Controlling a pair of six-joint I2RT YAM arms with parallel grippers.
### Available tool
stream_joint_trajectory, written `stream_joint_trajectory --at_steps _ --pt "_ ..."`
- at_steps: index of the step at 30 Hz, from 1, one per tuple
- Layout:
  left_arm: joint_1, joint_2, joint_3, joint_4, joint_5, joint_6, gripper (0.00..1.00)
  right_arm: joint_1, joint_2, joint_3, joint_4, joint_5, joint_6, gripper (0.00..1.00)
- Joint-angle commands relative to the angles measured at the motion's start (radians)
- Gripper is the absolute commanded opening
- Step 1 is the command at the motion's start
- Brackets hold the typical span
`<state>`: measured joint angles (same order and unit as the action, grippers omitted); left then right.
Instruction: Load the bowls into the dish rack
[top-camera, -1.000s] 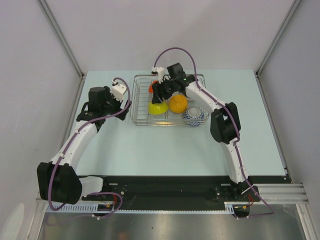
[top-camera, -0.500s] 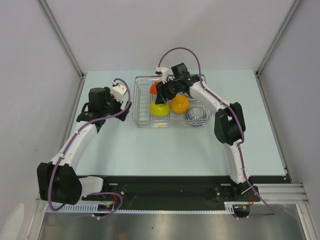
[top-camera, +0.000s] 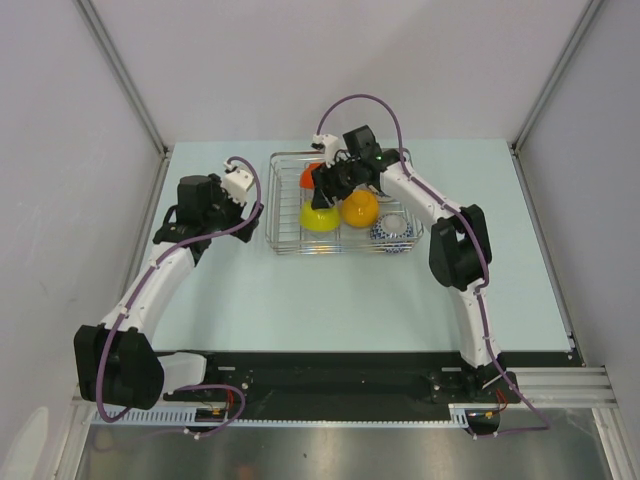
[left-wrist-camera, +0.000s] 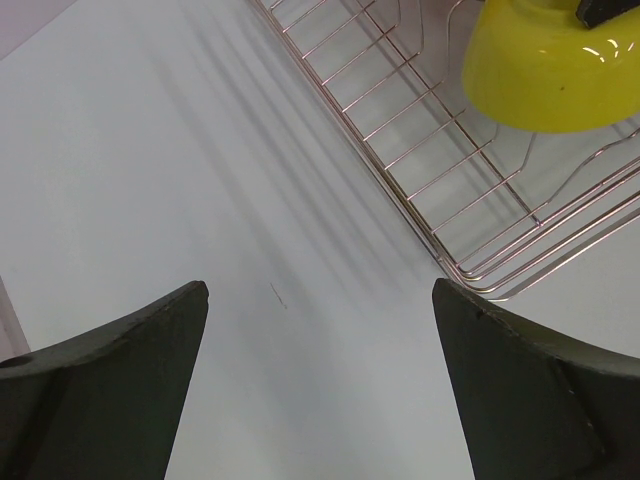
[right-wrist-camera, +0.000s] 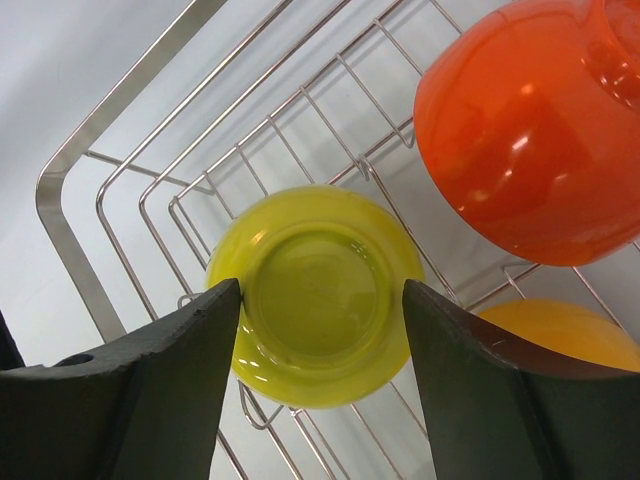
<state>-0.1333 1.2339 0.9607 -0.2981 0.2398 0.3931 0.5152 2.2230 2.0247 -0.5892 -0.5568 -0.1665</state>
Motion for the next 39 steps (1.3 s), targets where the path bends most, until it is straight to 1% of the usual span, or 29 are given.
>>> stream_joint_trajectory --at_steps 1,6,10,12,14,18,19,22,28,39 --pt "-0.002 -0.019 -0.01 0.03 0.023 0.001 1.0 0.002 -0.065 0.055 -0.023 0.006 -0.015 0.72" --pt "-0.002 -0.013 -0.011 0.036 0.019 0.001 1.0 0.0 -0.08 0.115 -0.029 -0.018 -0.008 0.75" --pt "-0.002 -0.013 -0.014 0.039 0.015 0.004 1.0 -0.009 -0.118 0.131 -0.023 -0.035 0.008 0.75" --pt "-0.003 -0.01 -0.016 0.043 0.012 0.009 1.0 -0.012 -0.141 0.12 -0.008 0.001 0.012 0.75" --pt "-0.002 -0.001 -0.01 0.047 0.009 0.01 1.0 -0.011 -0.145 0.1 0.003 0.075 0.006 0.75" --pt "-0.003 0.004 -0.007 0.053 0.026 -0.008 1.0 0.003 -0.111 0.072 0.023 0.207 -0.007 0.75" --pt "-0.003 0.003 -0.008 0.053 0.029 -0.013 1.0 0.009 -0.106 0.063 0.028 0.262 -0.016 0.75" --pt "-0.003 -0.008 -0.019 0.05 0.024 -0.01 1.0 0.039 -0.086 0.045 0.055 0.349 -0.056 0.75" --pt "-0.003 -0.034 -0.039 0.047 0.01 0.01 0.99 0.08 -0.068 0.016 0.084 0.42 -0.103 0.75" --pt "-0.003 -0.042 -0.057 0.056 0.016 0.006 1.0 0.141 -0.079 -0.064 0.094 0.477 -0.168 0.76"
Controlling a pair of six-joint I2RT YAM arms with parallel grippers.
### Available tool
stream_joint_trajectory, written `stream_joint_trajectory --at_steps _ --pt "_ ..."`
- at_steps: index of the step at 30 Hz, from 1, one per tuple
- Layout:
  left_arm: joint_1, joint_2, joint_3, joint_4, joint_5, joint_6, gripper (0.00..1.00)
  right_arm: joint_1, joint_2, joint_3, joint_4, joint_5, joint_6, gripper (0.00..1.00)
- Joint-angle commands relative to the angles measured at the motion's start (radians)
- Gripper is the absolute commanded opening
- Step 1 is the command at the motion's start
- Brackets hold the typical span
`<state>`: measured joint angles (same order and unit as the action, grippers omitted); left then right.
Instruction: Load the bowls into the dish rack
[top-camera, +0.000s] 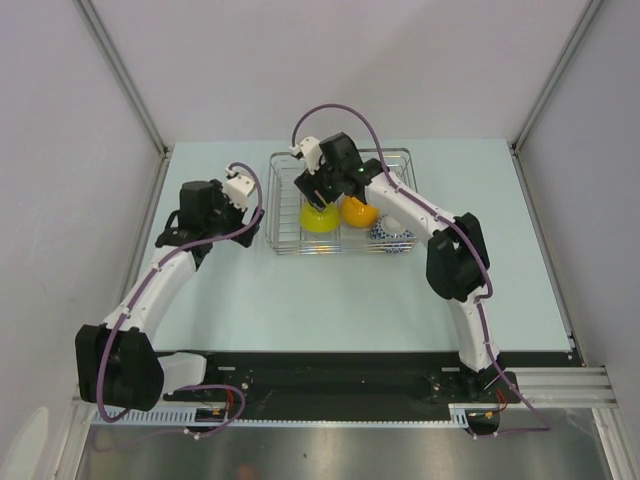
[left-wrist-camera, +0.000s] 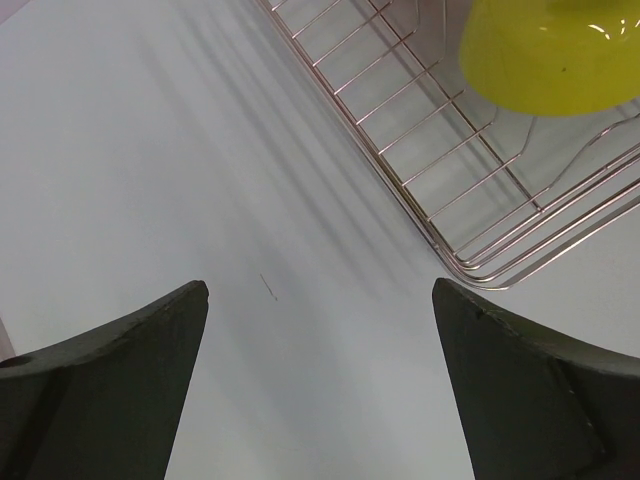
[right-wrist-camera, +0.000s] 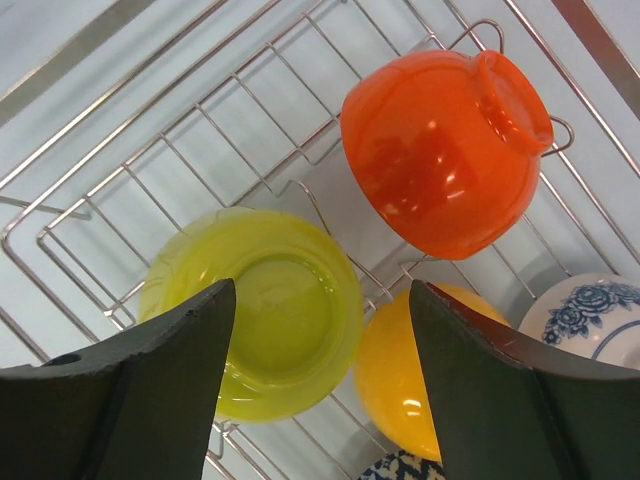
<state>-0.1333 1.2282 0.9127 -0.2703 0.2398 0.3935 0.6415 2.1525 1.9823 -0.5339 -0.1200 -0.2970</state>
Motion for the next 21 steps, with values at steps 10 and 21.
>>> stream_joint_trajectory --at_steps 10,21 --pt "-0.003 -0.045 -0.021 0.034 0.018 0.002 1.0 0.026 -0.039 -0.026 0.057 0.068 -0.033 0.77" --pt "-0.003 -0.058 -0.008 0.028 0.012 -0.002 1.0 -0.061 -0.203 -0.049 0.042 0.14 -0.013 0.83"
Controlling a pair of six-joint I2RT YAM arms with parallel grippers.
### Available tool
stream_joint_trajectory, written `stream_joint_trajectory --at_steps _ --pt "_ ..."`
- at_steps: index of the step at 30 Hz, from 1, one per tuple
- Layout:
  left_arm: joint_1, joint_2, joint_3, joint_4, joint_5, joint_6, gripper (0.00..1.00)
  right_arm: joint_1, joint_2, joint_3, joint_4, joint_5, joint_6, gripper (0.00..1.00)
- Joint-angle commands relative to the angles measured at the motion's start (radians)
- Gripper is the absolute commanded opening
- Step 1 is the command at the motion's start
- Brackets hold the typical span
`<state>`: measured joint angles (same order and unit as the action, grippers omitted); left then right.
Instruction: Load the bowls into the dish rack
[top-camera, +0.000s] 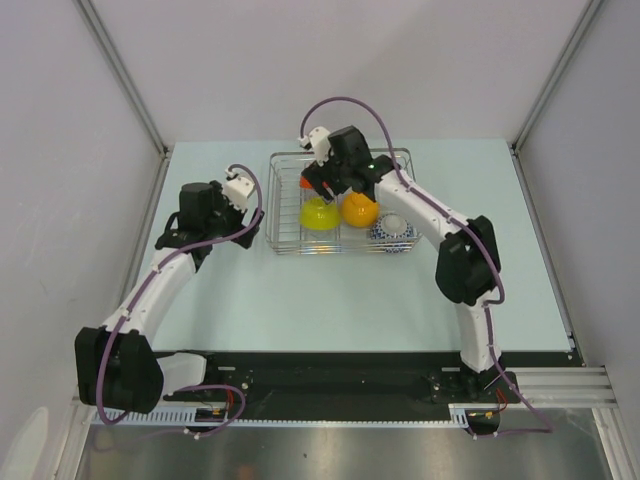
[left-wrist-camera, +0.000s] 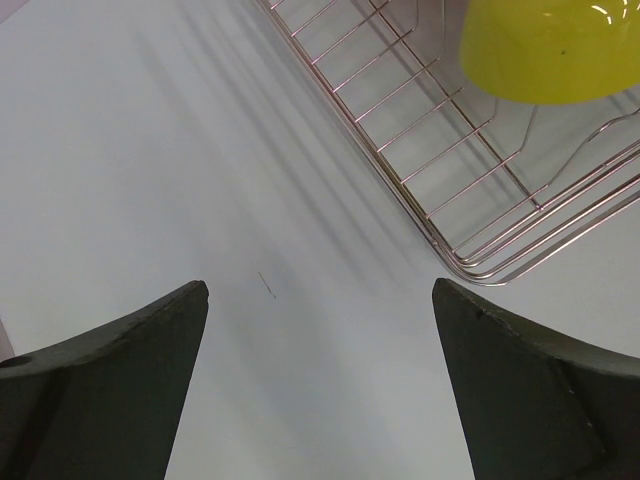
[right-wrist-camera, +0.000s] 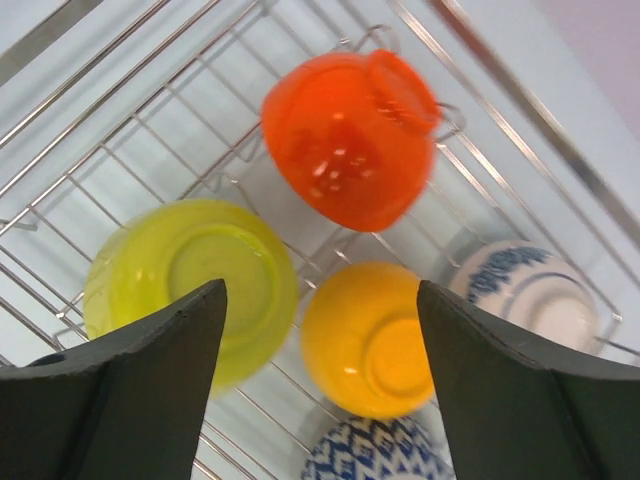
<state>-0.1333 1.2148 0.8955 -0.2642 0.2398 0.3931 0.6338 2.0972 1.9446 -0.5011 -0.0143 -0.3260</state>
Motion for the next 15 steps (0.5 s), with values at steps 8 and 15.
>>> stream_joint_trajectory --at_steps 8,15 --pt "0.001 -0.11 0.013 -0.055 0.035 0.001 1.0 -0.288 -0.377 -0.165 -0.125 -0.11 0.064 1.0" --pt "0.035 -0.194 -0.02 -0.179 0.098 -0.01 1.0 -0.497 -0.672 -0.473 -0.23 -0.248 0.012 1.0"
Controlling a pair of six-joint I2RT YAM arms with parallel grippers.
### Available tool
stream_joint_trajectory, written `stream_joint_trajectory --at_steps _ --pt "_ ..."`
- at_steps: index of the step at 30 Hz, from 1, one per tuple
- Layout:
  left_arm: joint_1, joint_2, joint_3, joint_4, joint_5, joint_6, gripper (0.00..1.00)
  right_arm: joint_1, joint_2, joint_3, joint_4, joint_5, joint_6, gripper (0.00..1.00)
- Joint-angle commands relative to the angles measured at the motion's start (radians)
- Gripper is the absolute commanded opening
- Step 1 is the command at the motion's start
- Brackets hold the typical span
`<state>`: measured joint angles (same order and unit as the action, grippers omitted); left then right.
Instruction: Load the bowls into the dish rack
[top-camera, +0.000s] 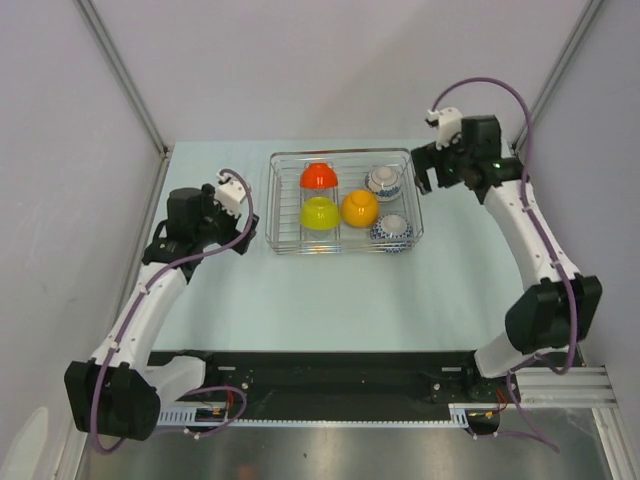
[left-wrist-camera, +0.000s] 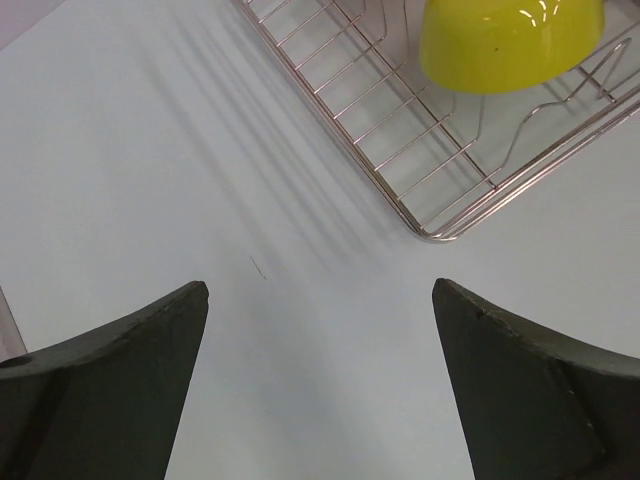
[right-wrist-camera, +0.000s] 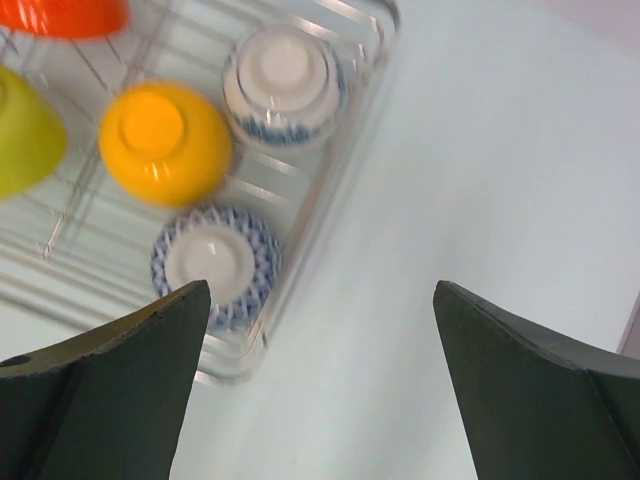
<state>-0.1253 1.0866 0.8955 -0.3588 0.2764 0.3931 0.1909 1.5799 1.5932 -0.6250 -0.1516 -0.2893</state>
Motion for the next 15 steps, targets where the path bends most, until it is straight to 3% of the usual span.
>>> stream_joint_trajectory --at_steps 1,8,15 --pt "0.03 -0.086 -0.038 -0.088 0.061 -0.022 1.0 -0.073 -0.194 -0.163 -0.117 -0.118 -0.034 1.0" --pt "0.082 -0.312 -0.167 -0.095 0.055 -0.059 1.0 -0.255 -0.51 -0.49 -0.117 -0.298 -0.057 1.0" --pt "0.111 -0.398 -0.214 -0.109 0.034 -0.072 1.0 -0.32 -0.707 -0.595 -0.084 -0.374 -0.024 1.0"
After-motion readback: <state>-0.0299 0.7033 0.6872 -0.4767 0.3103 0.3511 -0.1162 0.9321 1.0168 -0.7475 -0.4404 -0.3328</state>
